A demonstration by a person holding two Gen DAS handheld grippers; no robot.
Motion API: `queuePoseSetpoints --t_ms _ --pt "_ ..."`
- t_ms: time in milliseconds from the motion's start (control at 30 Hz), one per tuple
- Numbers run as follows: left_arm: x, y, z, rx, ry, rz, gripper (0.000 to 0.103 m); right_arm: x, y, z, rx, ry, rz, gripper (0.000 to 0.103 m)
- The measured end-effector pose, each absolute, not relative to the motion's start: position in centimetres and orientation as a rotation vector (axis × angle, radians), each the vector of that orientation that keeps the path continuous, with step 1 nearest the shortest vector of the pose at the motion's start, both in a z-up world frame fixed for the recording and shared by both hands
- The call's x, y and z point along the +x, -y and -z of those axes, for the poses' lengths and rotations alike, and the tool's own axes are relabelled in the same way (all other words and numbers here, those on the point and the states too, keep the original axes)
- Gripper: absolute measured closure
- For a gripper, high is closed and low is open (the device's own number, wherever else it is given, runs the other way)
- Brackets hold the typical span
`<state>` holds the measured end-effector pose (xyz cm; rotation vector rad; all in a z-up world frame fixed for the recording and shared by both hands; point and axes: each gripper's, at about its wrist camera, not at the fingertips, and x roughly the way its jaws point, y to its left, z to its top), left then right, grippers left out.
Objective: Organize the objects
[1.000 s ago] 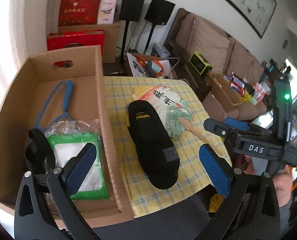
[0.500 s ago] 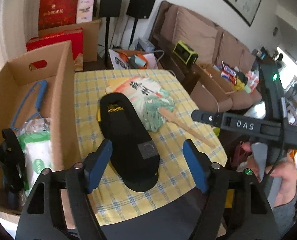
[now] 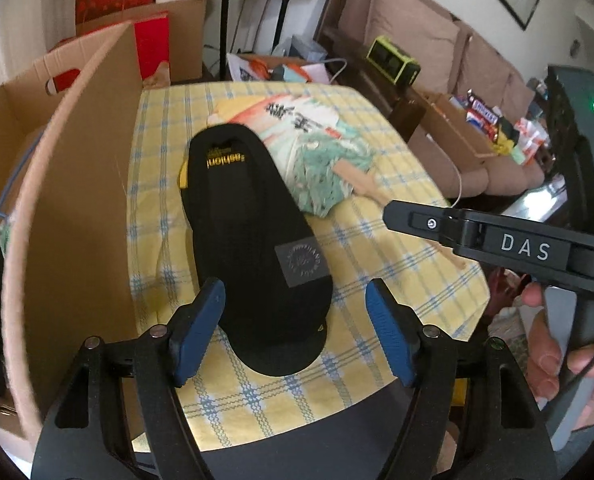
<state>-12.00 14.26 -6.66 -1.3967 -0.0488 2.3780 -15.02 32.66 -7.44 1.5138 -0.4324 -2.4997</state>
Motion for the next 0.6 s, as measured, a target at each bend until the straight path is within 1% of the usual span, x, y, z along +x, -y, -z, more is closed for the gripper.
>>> queuePoseSetpoints --t_ms 67,200,433,600 --pt "-12.1 -14.3 7.3 -1.414 0.035 -2.382 0.034 -15.3 -32.2 8.0 1.52 0.439 2.474 0.065" --pt "-12.3 -14.2 8.3 -1.453 0.037 -2.382 0.033 -15.8 -31.4 8.8 1.532 0.437 2.436 0.065" --pt "-12.9 -14.3 9.7 -1.508 0.079 -2.358 0.032 -17.2 -30.2 10.3 1.561 0.453 2.355 0.065" --pt "-13.3 -14.3 10.0 -1.51 0.097 -2.358 0.026 -18.1 -29.2 10.9 1.576 0.427 2.318 0.065"
